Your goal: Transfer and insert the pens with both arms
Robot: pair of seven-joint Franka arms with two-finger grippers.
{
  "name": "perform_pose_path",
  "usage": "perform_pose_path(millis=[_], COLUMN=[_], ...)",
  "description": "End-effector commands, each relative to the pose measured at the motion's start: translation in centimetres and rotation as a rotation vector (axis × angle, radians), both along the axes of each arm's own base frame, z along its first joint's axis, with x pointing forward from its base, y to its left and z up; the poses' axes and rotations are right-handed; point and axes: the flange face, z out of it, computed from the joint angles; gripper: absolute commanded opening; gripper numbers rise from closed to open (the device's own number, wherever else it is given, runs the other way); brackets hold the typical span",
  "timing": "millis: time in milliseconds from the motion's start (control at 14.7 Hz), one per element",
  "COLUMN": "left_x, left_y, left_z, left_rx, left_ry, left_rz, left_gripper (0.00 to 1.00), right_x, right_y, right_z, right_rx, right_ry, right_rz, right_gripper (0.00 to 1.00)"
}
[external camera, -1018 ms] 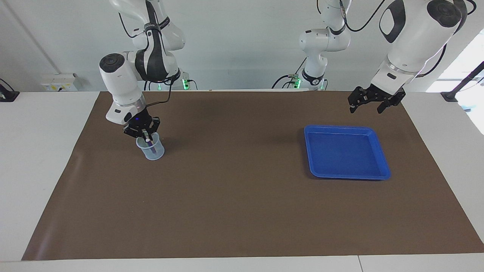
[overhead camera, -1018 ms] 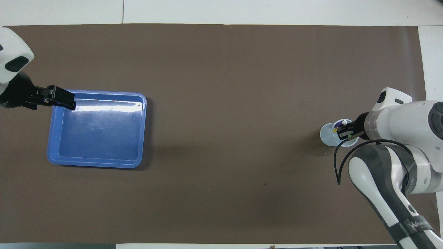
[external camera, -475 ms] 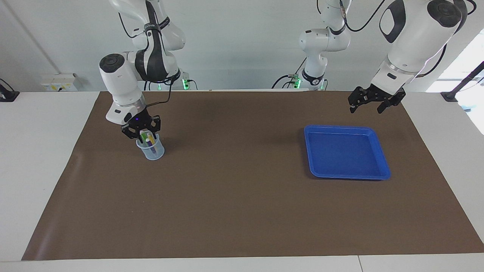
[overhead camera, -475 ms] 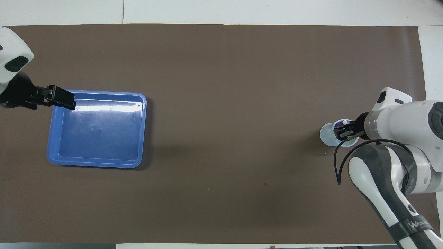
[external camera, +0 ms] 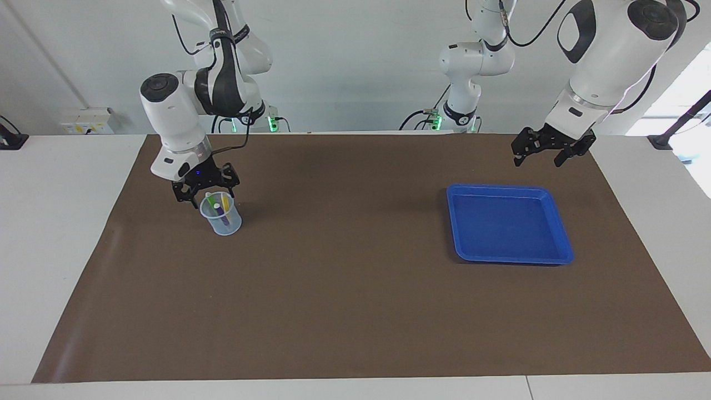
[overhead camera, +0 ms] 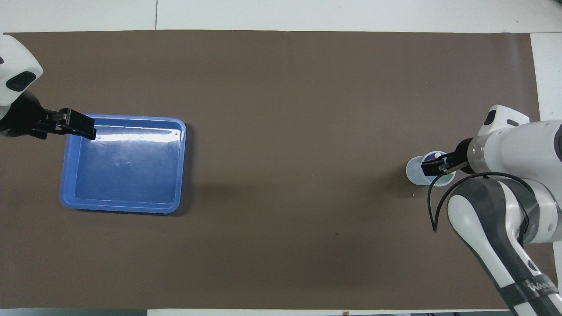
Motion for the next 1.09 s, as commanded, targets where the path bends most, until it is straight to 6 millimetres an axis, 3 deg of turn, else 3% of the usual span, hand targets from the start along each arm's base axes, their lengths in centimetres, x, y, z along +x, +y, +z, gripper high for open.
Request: perform_pose_path(millis=[0, 543, 1018], left_x=[-0.4, -0.4, -0.4], left_y=[0.4, 0.4, 0.4], left_z=[0.3, 0.3, 0.3], left_rx=[0.012, 0.012, 0.010], left_ry=[-0.014, -0.014, -0.014], left_rz=[-0.004, -0.004, -0.005], left_gripper=[1.00, 1.00, 1.00], right_x=[-0.1, 0.8, 2.9], right_y=[-0.5, -2.5, -2.6], right_z=[3.2, 12.2, 17.7], right_rx=[0.001, 0.006, -0.005], right_ry=[-0.001, 0.056, 0.119], right_rz=[-0.039, -0.221, -0.367], right_gripper=[1.00, 1.00, 1.00])
